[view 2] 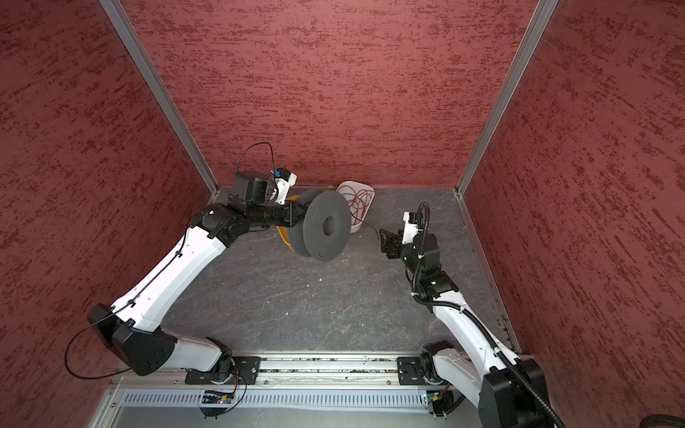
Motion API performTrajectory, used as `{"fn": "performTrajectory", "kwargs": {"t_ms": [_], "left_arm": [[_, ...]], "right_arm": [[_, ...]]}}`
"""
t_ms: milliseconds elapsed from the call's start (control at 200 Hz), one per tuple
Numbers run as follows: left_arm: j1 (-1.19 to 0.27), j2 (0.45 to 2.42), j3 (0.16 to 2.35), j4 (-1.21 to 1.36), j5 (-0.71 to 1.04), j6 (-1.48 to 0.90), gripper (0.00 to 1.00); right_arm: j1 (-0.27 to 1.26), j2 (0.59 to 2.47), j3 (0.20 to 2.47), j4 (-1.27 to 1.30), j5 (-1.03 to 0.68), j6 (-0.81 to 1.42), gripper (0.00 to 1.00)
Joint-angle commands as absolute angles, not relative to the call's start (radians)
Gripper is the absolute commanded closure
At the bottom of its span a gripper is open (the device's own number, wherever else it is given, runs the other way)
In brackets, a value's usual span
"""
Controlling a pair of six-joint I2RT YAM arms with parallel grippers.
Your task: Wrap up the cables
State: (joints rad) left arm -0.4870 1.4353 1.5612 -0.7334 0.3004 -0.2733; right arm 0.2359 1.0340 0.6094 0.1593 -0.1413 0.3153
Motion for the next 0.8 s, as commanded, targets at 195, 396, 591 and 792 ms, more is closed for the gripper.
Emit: {"fn": "performTrajectory", "kwargs": {"t_ms": [195,396,591,792], "left_arm": [[-0.476,1.447,1.585,-0.685,0.353,-0.282,1.00],[-0.473,1.451,1.586,-0.680,0.359,-0.282,1.00],[-0.471,1.452,1.585,-0.682,0.364,-0.282,1.00],[-0.468,1.450,1.582,-0.681,0.364,-0.282,1.00]], "right_arm": [[0.192,1.192,0.737,0.186,-0.503,0.286,0.33],[0.191,1.254,0.762,0.192,-0.602,0.262,0.43],[0.191,1.303,0.773,0.192,-0.628,0.247,0.56],[0.192,1.290,0.762,0.196,-0.625,0.239,0.70]]}}
